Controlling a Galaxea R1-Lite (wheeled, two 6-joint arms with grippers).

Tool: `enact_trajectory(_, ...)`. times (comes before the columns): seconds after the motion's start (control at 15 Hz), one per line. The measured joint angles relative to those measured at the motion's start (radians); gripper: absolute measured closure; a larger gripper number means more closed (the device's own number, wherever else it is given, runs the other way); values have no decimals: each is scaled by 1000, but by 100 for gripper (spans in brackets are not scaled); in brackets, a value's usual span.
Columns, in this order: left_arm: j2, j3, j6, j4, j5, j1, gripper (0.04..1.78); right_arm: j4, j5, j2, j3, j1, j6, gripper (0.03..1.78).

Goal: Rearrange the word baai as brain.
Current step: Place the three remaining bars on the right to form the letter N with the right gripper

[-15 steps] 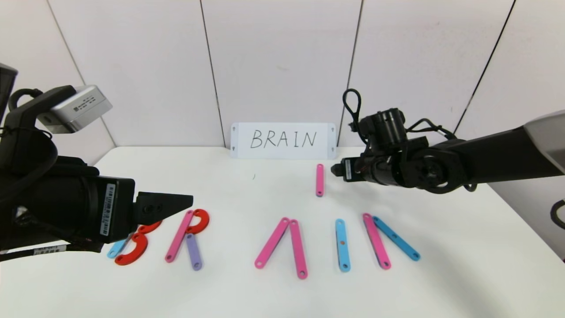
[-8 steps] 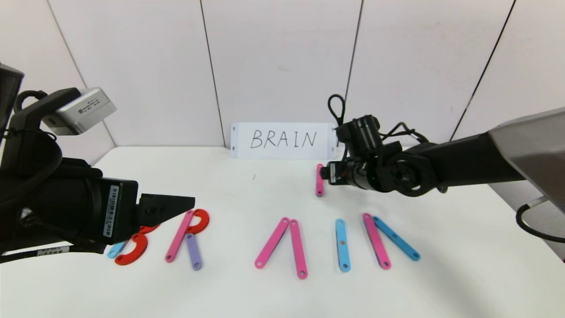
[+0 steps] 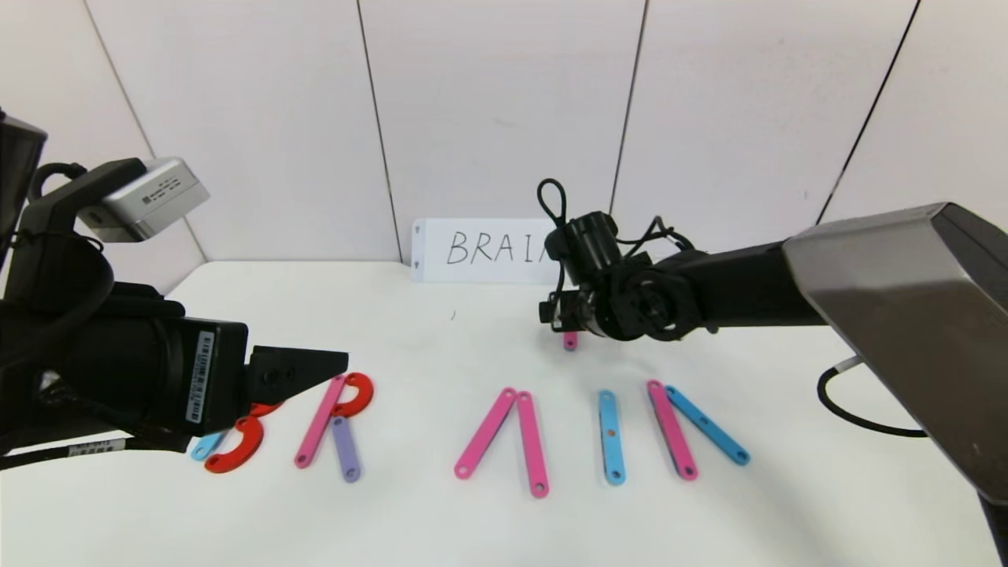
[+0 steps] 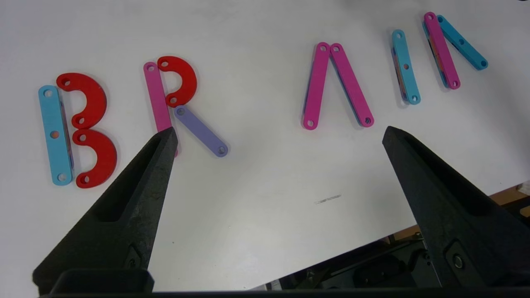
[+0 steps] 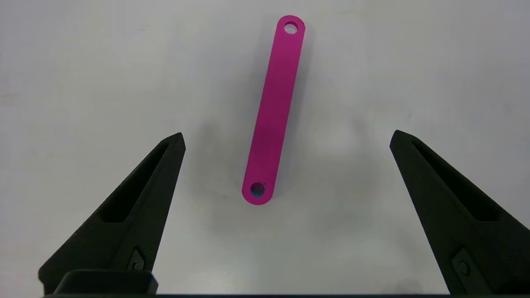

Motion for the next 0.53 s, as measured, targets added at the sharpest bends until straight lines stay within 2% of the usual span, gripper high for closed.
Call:
enact_trajectory(0.13,0,0,0,0,0,0,9,37,-12,36,-52,1,15,8)
enact_trajectory(0.33,0,0,1,0,0,0,9,40,-17,87,-96,-7,27,8)
enact_trajectory(0.53,0,0,1,0,1,0,9,45,-60,140,-142,-16,36,8)
